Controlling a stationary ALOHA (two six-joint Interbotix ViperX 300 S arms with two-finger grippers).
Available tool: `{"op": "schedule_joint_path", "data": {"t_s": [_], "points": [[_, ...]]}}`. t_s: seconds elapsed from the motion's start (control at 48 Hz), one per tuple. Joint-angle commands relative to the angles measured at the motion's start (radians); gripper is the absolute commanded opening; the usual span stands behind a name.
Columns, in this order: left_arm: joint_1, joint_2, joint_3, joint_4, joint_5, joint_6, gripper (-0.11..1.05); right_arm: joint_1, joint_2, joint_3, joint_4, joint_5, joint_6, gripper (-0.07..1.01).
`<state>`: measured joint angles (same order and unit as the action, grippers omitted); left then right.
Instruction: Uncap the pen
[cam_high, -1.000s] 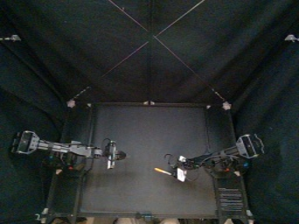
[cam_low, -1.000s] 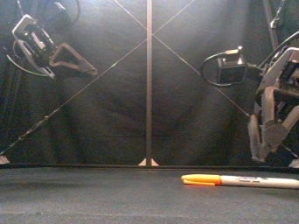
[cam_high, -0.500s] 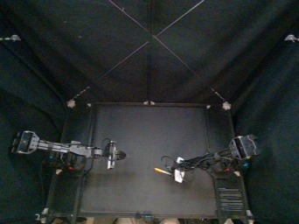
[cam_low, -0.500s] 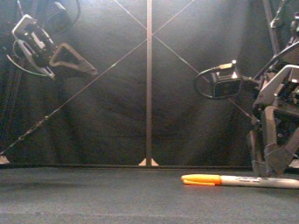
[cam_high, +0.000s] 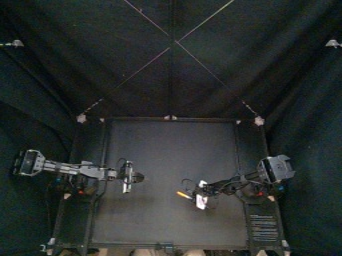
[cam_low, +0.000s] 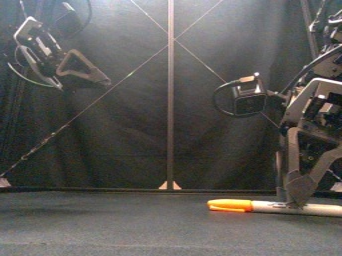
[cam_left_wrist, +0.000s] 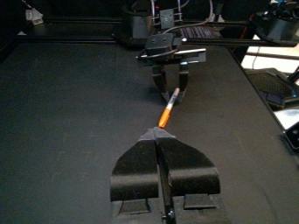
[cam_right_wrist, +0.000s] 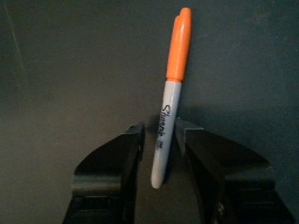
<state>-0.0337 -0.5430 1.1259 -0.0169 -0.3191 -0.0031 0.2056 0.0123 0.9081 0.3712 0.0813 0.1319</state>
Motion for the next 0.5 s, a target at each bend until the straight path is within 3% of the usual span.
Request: {"op": "schedule_joint_path", "data": {"t_s": [0.021,0.271,0.375,0.5], "points": [[0.000,0.000,-0.021,-0.002,-0.011,0.0000,0.22,0.009,0.005,0.000,-0.003,0.012,0.000,0.67],[0.000,0.000,-0.031,-0.002,-0.011,0.0000,0.23,0.000,-0.003,-0.015,-0.031,0.012,0.000,0.56],[0.000,0.000,-0.048,-0.008,-0.017,0.0000,0.27,-0.015,-0.034,-0.043,-0.092,0.011,-0.002,0.55],[0.000,0.008,-0.072,-0.026,-0.031,0.0000,0.38,-0.072,-0.080,-0.089,-0.184,0.012,-0.002,0.55]]}}
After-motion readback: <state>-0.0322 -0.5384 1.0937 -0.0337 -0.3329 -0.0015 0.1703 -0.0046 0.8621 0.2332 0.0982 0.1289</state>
